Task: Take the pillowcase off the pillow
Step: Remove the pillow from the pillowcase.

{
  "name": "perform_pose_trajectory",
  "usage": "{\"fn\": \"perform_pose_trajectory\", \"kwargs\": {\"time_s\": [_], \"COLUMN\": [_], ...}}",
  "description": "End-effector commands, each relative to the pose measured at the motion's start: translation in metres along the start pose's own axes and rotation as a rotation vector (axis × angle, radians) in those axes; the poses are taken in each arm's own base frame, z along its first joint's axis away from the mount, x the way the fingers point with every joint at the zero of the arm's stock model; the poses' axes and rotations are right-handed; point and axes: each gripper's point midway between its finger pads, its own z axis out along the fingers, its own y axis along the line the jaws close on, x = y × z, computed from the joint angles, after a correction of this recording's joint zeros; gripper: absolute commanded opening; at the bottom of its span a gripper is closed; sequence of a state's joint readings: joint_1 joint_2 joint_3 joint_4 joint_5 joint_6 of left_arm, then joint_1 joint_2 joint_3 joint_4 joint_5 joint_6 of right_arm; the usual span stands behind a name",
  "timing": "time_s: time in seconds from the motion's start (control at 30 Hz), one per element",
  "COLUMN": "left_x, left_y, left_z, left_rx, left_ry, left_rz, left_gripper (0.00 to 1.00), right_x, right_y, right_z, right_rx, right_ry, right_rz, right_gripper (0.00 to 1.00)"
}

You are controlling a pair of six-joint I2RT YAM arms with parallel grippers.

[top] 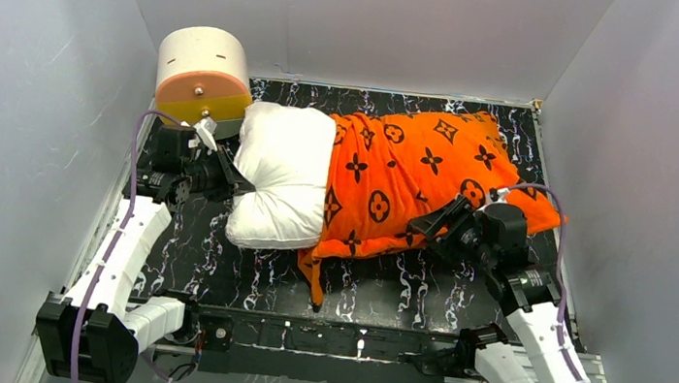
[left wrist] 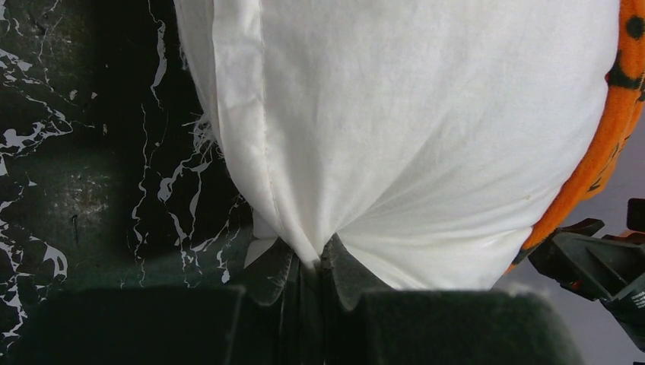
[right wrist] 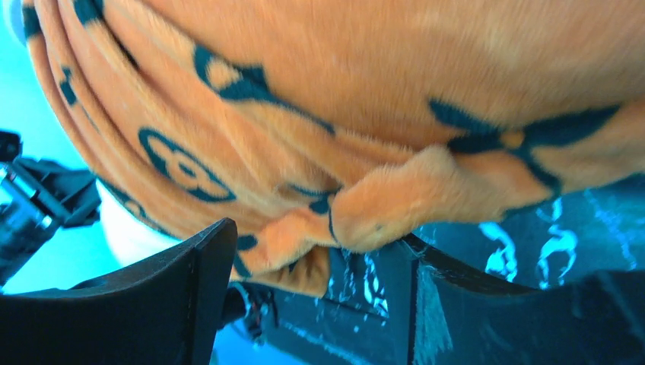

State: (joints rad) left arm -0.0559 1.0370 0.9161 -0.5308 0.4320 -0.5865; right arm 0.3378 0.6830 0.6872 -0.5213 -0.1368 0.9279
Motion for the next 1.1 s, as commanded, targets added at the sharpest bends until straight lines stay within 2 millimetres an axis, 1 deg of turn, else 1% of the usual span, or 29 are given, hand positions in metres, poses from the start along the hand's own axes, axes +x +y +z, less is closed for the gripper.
{"fn": "perform_pose_trajectory", "kwargs": {"time_s": [0.0,0.1,0.17,0.2,0.27,0.33,0.4,0.5,0.53,0.57,0.63,0.67,0.7,0.73,0.77,0.8,0.83,0.87,0.9,0.93,0.97,1.0,1.03,1.07], "left_x": [-0.014,-0.015,-0.015,-0.015,-0.015,-0.015,-0.014,-0.014,-0.014,-0.014,-0.013,-0.013,-0.013,-0.014,-0.014,-0.016,-0.017,-0.020,-0.023,-0.025,-0.028,-0.029,-0.027,-0.026], "left_y": [-0.007,-0.009,-0.011,-0.011,-0.012,-0.011,-0.011,-0.010,-0.009,-0.009,-0.006,-0.004,-0.002,0.001,0.005,0.010,0.014,0.019,0.026,0.030,0.030,0.028,0.021,0.016], "left_z": [-0.006,-0.006,-0.006,-0.006,-0.006,-0.006,-0.005,-0.005,-0.006,-0.007,-0.009,-0.010,-0.011,-0.012,-0.012,-0.013,-0.014,-0.016,-0.018,-0.020,-0.022,-0.021,-0.019,-0.016], "left_rx": [0.033,0.040,0.048,0.051,0.054,0.054,0.052,0.049,0.047,0.041,0.025,0.013,0.001,-0.016,-0.039,-0.064,-0.089,-0.126,-0.169,-0.196,-0.202,-0.187,-0.145,-0.111], "left_ry": [-0.068,-0.067,-0.068,-0.069,-0.067,-0.067,-0.065,-0.067,-0.068,-0.069,-0.072,-0.076,-0.080,-0.084,-0.087,-0.094,-0.100,-0.111,-0.127,-0.140,-0.150,-0.153,-0.138,-0.129], "left_rz": [0.029,0.030,0.028,0.028,0.026,0.026,0.025,0.025,0.027,0.028,0.036,0.040,0.047,0.061,0.066,0.078,0.091,0.092,0.091,0.091,0.088,0.083,0.075,0.062], "left_gripper": [0.00,0.00,0.00,0.00,0.00,0.00,0.00,0.00,0.00,0.00,0.00,0.00,0.00,0.00,0.00,0.00,0.00,0.00,0.00,0.00,0.00,0.00,0.00,0.00], "right_x": [0.026,0.041,0.047,0.051,0.052,0.049,0.049,0.060,0.065,0.068,0.066,0.061,0.052,0.036,0.026,0.010,-0.011,-0.024,-0.046,-0.061,-0.075,-0.083,-0.092,-0.098], "right_y": [0.034,0.040,0.037,0.036,0.042,0.053,0.061,0.068,0.068,0.067,0.059,0.053,0.047,0.038,0.032,0.023,0.005,-0.005,-0.021,-0.033,-0.045,-0.056,-0.066,-0.070], "right_z": [-0.015,-0.014,-0.007,-0.003,0.006,0.016,0.030,0.055,0.063,0.068,0.074,0.074,0.073,0.071,0.065,0.059,0.051,0.039,0.024,0.009,-0.006,-0.018,-0.030,-0.040], "right_rx": [-0.201,-0.266,-0.273,-0.277,-0.311,-0.340,-0.328,-0.278,-0.258,-0.235,-0.169,-0.136,-0.106,-0.057,-0.030,0.017,0.104,0.160,0.249,0.313,0.378,0.438,0.487,0.513], "right_ry": [0.141,0.221,0.257,0.279,0.291,0.274,0.247,0.229,0.238,0.247,0.223,0.191,0.137,0.043,-0.011,-0.102,-0.221,-0.289,-0.413,-0.495,-0.576,-0.638,-0.702,-0.747], "right_rz": [0.099,0.129,0.148,0.158,0.150,0.130,0.112,0.083,0.081,0.080,0.083,0.083,0.079,0.066,0.054,0.031,0.006,-0.008,-0.042,-0.075,-0.106,-0.129,-0.138,-0.143], "right_gripper": [0.77,0.80,0.80,0.80,0.77,0.71,0.65,0.54,0.47,0.36,0.29,0.24,0.11,0.04,0.00,0.00,0.00,0.00,0.00,0.00,0.00,0.00,0.00,0.00]}}
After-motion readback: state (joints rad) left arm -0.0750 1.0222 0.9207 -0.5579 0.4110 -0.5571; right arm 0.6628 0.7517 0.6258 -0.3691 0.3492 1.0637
